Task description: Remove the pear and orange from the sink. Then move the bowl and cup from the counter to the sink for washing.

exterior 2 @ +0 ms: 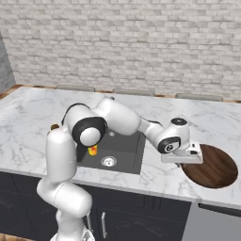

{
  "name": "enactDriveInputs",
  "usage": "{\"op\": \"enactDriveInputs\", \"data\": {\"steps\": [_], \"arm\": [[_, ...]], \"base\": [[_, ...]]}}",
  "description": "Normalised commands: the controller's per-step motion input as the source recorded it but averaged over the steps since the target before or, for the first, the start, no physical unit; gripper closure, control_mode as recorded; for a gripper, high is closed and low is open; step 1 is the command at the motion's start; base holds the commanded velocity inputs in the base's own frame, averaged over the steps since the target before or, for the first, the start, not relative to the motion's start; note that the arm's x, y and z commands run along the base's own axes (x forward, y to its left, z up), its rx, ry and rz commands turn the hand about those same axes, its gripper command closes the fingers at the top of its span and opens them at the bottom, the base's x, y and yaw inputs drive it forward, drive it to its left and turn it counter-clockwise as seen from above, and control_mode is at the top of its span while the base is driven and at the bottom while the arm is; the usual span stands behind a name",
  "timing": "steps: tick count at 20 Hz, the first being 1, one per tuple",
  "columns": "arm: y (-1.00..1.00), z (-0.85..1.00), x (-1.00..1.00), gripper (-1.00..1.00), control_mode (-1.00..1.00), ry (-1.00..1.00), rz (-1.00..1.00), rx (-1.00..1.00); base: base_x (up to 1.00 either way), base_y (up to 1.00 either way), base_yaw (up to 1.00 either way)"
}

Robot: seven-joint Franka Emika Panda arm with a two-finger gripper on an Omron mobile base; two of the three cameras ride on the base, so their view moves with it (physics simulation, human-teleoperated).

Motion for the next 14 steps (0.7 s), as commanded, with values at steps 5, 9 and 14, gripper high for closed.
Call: {"op": "enactDriveInputs", "data": {"steps": [5, 9, 14], "arm": [[0.19, 0.32, -0.06, 1.0, -1.0, -0.02, 0.07, 0.02], [0.33, 0.36, -0.09, 1.0, -1.0, 0.01, 0.16, 0.0], [0.4, 0.38, -0.1, 1.0, -1.0, 0.0, 0.21, -0.01]], "base": [[0.0, 0.0, 0.0], [0.0, 0.0, 0.0], [0.0, 0.0, 0.0]]}}
